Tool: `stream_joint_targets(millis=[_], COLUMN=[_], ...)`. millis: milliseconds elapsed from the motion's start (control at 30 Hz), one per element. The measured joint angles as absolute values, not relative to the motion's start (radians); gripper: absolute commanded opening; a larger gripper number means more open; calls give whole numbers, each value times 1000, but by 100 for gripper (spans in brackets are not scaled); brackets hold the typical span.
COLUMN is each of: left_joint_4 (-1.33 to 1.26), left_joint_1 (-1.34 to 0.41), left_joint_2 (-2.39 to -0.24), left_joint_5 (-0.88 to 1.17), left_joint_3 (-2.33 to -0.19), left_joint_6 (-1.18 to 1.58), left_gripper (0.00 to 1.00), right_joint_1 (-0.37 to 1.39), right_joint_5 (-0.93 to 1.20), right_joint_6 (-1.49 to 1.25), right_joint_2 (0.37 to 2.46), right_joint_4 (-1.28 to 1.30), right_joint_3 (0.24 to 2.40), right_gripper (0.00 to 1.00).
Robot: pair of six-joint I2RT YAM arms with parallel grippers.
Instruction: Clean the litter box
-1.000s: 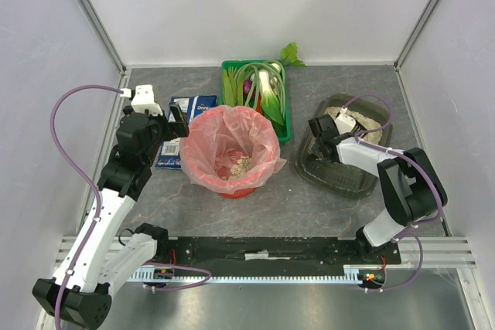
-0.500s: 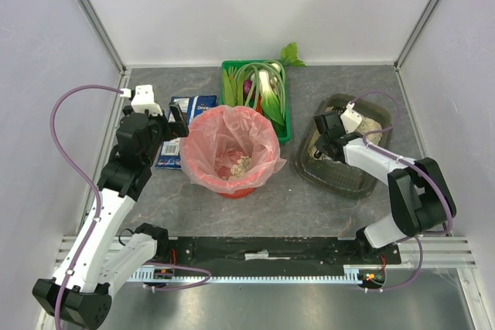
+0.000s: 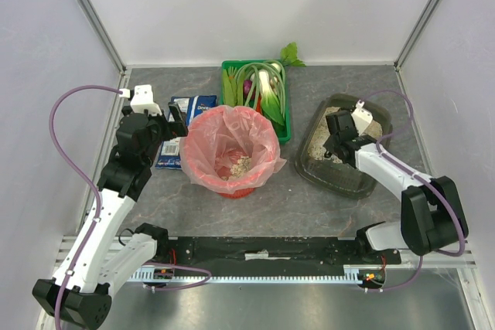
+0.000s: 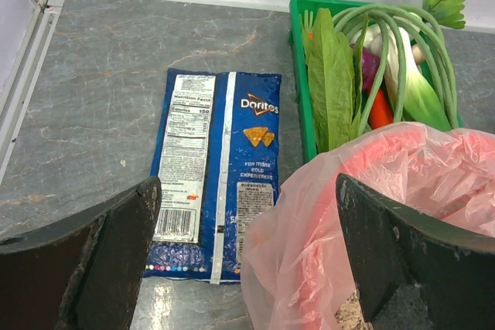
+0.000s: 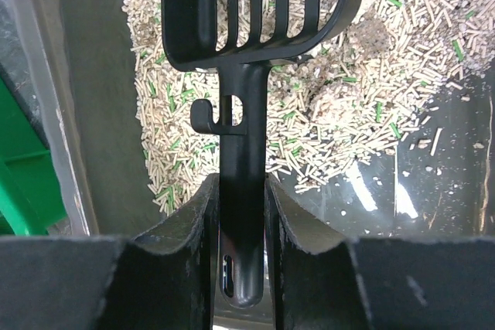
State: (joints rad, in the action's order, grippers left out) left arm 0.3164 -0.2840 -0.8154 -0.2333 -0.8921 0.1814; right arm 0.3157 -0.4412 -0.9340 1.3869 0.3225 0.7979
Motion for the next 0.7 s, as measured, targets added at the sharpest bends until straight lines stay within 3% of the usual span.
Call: stream_joint_targets(millis=[233,700], left_joint_4=[291,289], left_joint_1=[-284,-284], left_joint_2=[-833,-845], left_joint_5=[-233,-113], left_joint_3=[-883,-880], left_joint_6=[182,182], left_gripper=[99,99], right_joint_1=[295,278], right_joint_5=[-385,-256], right_joint_6=[-841,-696], right_joint_2=[1315,1090], right_joint_4=[343,523], right_joint_3=[762,743], right_gripper=[5,5])
